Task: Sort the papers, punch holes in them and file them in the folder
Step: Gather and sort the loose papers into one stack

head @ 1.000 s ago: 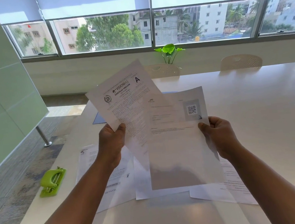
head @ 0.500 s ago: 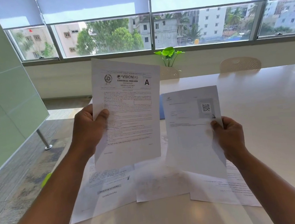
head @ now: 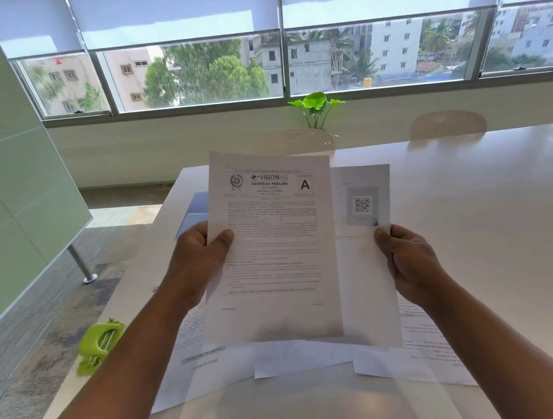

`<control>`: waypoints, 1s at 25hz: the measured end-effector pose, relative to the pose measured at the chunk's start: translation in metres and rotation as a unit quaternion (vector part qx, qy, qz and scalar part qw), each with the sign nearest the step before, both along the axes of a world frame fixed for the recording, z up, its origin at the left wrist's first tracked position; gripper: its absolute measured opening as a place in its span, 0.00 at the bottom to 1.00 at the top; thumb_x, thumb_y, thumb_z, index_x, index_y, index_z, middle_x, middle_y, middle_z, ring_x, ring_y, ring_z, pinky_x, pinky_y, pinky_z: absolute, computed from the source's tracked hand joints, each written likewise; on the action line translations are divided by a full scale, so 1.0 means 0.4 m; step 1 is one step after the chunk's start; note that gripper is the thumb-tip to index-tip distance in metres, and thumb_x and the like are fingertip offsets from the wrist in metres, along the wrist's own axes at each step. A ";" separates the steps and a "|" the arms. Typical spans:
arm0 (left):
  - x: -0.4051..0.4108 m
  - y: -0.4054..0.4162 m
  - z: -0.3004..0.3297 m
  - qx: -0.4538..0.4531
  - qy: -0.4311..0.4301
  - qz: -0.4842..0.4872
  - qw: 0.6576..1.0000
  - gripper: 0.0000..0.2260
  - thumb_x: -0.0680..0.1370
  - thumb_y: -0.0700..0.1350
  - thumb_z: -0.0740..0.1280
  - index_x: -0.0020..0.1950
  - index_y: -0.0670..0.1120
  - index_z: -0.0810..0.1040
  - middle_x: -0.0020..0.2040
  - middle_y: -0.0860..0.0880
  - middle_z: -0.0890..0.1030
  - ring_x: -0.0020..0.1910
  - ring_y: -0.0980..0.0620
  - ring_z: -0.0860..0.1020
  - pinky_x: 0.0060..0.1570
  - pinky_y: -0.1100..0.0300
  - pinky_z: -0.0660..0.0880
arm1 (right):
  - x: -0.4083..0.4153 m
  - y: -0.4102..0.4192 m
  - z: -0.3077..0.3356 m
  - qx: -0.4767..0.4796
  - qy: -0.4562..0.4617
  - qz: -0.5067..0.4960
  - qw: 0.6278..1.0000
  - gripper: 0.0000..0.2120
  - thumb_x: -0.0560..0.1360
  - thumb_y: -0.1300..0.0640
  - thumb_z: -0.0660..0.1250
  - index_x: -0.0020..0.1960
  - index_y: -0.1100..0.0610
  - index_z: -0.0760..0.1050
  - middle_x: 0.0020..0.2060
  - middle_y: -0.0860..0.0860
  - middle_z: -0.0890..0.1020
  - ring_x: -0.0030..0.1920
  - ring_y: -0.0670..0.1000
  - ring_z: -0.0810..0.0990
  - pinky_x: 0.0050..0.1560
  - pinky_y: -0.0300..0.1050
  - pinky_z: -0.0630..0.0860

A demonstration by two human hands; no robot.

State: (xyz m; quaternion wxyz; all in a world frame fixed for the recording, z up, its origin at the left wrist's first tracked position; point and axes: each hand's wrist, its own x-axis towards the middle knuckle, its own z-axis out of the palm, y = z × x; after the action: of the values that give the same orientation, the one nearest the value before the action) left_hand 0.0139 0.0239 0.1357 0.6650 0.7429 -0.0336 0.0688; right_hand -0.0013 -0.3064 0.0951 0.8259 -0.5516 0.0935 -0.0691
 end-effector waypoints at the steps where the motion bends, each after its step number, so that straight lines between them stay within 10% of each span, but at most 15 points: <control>1: -0.001 -0.010 -0.011 -0.014 0.012 -0.014 1.000 0.07 0.82 0.41 0.67 0.57 0.43 0.82 0.51 0.47 0.87 0.50 0.44 0.86 0.48 0.52 0.83 | -0.004 0.012 0.000 0.003 0.005 0.016 1.000 0.10 0.83 0.63 0.62 0.60 0.62 0.80 0.50 0.60 0.87 0.46 0.59 0.87 0.45 0.56 0.86; 10: 0.013 -0.046 -0.073 -0.163 0.132 -0.071 0.975 0.07 0.82 0.38 0.64 0.59 0.38 0.77 0.56 0.40 0.86 0.58 0.38 0.83 0.59 0.41 0.79 | -0.031 0.079 0.010 0.027 0.024 0.082 0.996 0.13 0.84 0.60 0.61 0.64 0.62 0.78 0.58 0.62 0.85 0.58 0.66 0.84 0.57 0.67 0.81; 15: -0.001 -0.057 -0.073 -0.179 0.166 -0.067 0.967 0.09 0.82 0.39 0.65 0.61 0.40 0.78 0.53 0.43 0.87 0.51 0.41 0.85 0.45 0.46 0.82 | -0.039 0.097 0.010 0.022 0.017 0.095 0.995 0.14 0.84 0.57 0.60 0.65 0.60 0.79 0.59 0.62 0.84 0.61 0.67 0.82 0.62 0.70 0.77; 19: -0.009 -0.071 -0.077 -0.177 0.135 -0.039 0.974 0.07 0.83 0.39 0.65 0.60 0.43 0.78 0.53 0.44 0.86 0.52 0.41 0.84 0.41 0.50 0.82 | -0.042 0.110 0.014 -0.012 -0.036 0.114 0.993 0.18 0.83 0.47 0.60 0.66 0.56 0.79 0.59 0.59 0.84 0.59 0.64 0.84 0.60 0.68 0.79; 25: -0.015 -0.078 -0.042 -0.043 -0.012 0.032 0.998 0.12 0.79 0.42 0.71 0.61 0.47 0.74 0.56 0.48 0.84 0.52 0.45 0.84 0.51 0.46 0.83 | -0.021 0.104 0.036 -0.089 -0.121 0.090 0.985 0.10 0.81 0.64 0.65 0.60 0.58 0.79 0.57 0.58 0.85 0.57 0.63 0.85 0.58 0.65 0.81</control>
State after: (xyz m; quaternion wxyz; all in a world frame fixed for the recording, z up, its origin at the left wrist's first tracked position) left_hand 0.0080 -0.0073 0.1187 0.6933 0.7134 -0.0151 0.1007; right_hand -0.0098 -0.2649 0.1095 0.7818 -0.6165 -0.0636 -0.0683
